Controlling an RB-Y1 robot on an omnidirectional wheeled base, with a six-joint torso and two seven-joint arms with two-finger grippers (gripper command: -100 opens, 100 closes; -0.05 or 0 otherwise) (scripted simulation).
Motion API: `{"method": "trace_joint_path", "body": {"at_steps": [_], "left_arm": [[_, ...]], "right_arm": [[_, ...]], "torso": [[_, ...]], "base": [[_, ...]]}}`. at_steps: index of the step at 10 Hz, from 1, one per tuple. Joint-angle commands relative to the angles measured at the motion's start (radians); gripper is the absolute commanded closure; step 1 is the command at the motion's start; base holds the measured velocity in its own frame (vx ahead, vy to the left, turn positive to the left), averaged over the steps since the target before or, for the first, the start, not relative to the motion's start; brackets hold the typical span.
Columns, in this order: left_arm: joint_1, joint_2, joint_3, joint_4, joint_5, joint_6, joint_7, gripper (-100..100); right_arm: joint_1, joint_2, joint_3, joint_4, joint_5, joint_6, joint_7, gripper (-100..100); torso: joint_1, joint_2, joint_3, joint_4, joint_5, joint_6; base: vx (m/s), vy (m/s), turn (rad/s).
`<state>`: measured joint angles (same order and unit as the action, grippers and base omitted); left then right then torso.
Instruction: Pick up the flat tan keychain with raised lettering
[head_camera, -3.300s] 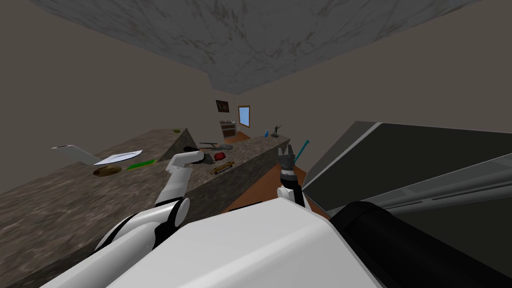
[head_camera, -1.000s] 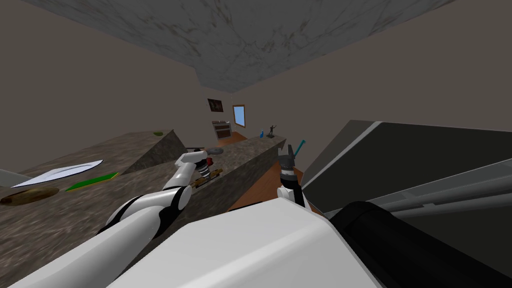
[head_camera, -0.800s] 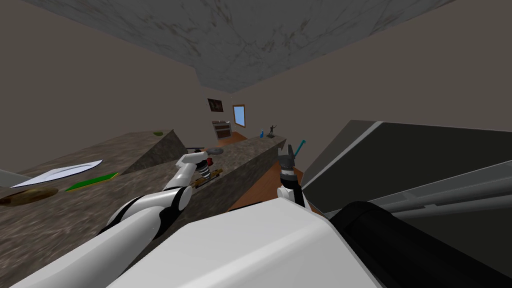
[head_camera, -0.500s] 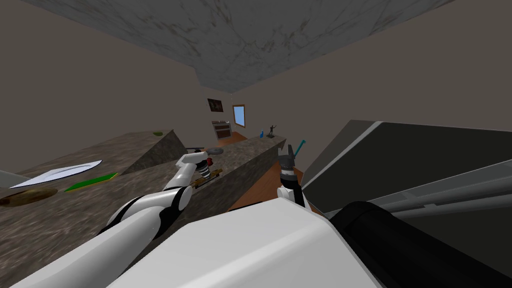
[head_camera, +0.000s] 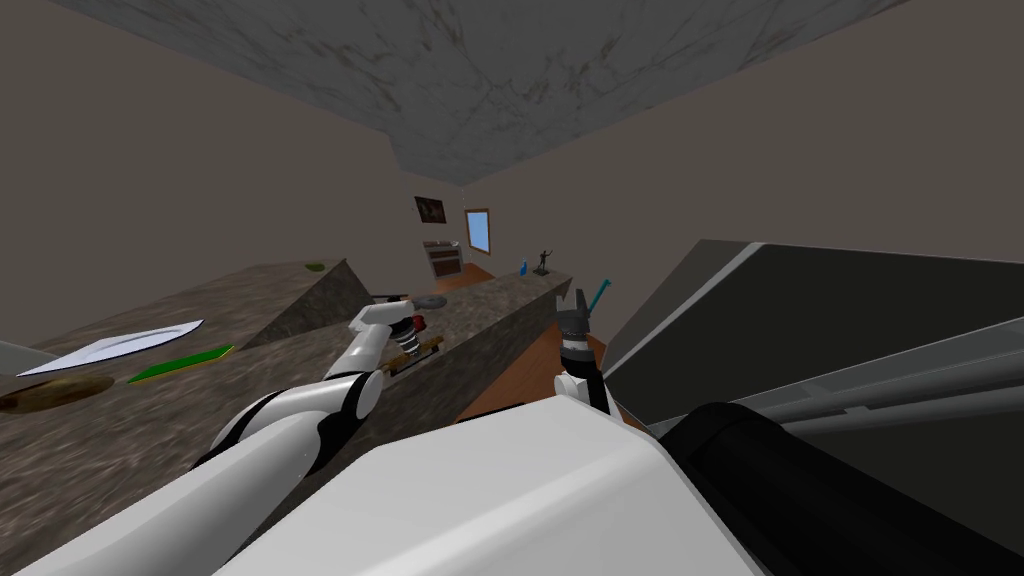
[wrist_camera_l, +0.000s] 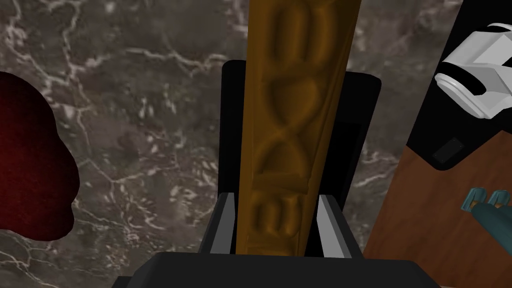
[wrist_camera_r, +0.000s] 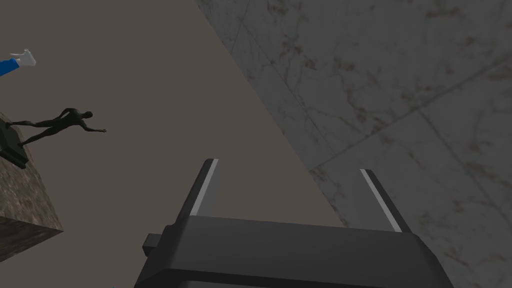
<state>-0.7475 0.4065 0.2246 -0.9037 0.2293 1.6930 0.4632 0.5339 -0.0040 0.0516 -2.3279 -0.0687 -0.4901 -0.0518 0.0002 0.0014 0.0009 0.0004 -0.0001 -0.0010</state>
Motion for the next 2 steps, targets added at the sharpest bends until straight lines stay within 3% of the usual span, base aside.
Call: {"method": "trace_joint_path", "body": {"at_steps": [1, 2], "left_arm": [[0.000, 0.000, 0.000, 0.000, 0.000, 0.000, 0.000, 100], [-0.001, 0.001, 0.000, -0.002, 0.000, 0.005, 0.001, 0]], "right_arm": [[0.000, 0.000, 0.000, 0.000, 0.000, 0.000, 0.000, 0], [0.000, 0.000, 0.000, 0.000, 0.000, 0.000, 0.000, 0]], "torso": [[0.000, 0.000, 0.000, 0.000, 0.000, 0.000], [0.000, -0.001, 0.000, 0.000, 0.000, 0.000]], "base": [[-0.006, 0.003, -0.002], [0.000, 0.000, 0.000]]}}
